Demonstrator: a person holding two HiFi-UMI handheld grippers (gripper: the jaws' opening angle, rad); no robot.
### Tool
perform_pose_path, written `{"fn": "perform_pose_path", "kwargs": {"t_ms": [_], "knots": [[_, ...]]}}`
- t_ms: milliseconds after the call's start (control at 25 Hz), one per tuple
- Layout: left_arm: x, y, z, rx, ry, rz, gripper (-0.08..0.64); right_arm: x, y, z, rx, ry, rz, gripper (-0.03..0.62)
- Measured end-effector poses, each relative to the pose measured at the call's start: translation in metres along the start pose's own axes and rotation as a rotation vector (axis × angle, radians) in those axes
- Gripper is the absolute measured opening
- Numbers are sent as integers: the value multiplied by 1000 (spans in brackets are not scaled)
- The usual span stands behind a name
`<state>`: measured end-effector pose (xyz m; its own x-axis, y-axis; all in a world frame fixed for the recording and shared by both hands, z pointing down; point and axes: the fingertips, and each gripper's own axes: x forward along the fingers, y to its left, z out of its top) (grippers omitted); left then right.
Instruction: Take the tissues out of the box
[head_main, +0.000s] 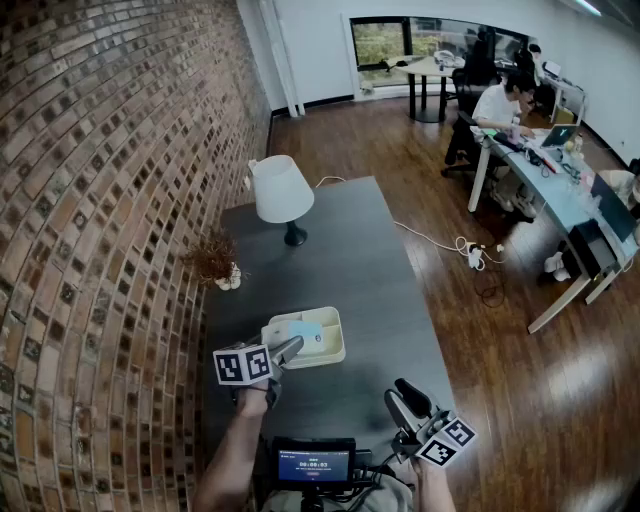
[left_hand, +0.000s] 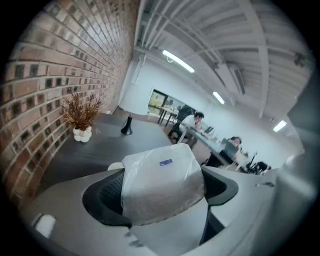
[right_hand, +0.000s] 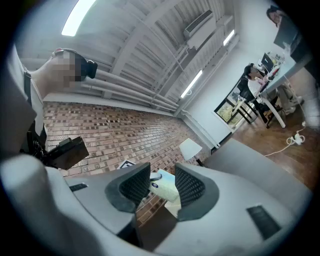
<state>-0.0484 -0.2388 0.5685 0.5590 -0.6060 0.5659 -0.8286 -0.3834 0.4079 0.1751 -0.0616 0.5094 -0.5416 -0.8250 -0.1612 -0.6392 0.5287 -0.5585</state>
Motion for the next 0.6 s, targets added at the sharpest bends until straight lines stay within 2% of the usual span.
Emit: {"fn": "perform_pose_path", "kwargs": {"t_ms": [80, 240, 280, 400, 600], "knots": [[-40, -17, 23, -123, -161, -190, 443, 5, 4, 3, -7, -1, 1, 150], [-123, -34, 60, -456, -489, -602, 443, 16, 13, 10, -27, -3, 10, 150], [-144, -37, 66, -512, -563, -703, 443, 19, 16, 12, -34, -3, 15, 150], [-197, -38, 72, -588, -731, -923, 443, 28, 26, 20, -54, -5, 33, 150], [-253, -29, 64, -684, -924, -1141, 446, 44, 48, 35, -84, -10, 65, 150]]}}
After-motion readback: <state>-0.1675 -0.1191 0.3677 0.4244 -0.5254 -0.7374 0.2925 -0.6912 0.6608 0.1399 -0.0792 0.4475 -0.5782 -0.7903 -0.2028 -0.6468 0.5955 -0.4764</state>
